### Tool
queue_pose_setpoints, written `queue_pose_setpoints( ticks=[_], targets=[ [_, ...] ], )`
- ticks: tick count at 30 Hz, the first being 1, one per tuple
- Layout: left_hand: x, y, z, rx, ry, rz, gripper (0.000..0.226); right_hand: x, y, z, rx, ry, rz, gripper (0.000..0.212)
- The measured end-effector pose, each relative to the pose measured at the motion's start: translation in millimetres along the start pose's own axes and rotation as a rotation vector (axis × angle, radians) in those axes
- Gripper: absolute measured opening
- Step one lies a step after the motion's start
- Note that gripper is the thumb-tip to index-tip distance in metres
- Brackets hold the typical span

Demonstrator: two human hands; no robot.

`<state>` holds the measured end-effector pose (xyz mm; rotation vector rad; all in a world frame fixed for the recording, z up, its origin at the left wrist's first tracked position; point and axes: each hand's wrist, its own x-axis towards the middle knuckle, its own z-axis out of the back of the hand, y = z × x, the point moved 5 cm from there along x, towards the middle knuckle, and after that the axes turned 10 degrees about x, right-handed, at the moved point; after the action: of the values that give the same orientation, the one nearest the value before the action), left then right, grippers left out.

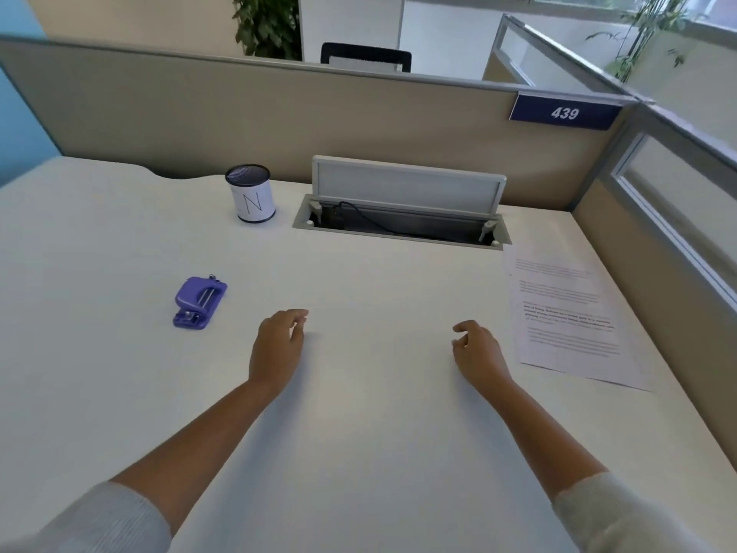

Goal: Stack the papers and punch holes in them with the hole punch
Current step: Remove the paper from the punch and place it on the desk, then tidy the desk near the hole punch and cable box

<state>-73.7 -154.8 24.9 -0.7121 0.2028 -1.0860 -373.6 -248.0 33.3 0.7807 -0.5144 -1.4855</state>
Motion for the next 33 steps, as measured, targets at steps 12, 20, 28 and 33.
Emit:
queue_pose_setpoints(
  ticks=[12, 20, 28, 33],
  targets=[
    [8.4, 74.8, 12.5, 0.571, 0.342, -0.445, 0.048, -9.8, 85.9, -119.2, 0.042, 0.176, 0.172, 0.022],
    [31.5, 80.4, 5.9, 0.587, 0.323, -0.406, 0.048, -9.1, 108.2, -163.9, 0.033, 0.279, 0.232, 0.021],
    [40.5, 78.9, 7.3, 0.539, 0.305, -0.403, 0.047, -4.8, 116.7, -168.7, 0.014, 0.268, 0.264, 0.011],
    [31.3, 65.9, 31.2, 0.671, -0.047, -0.494, 0.039, -4.0, 118.2, -168.3, -0.011, 0.283, 0.284, 0.007]
  ],
)
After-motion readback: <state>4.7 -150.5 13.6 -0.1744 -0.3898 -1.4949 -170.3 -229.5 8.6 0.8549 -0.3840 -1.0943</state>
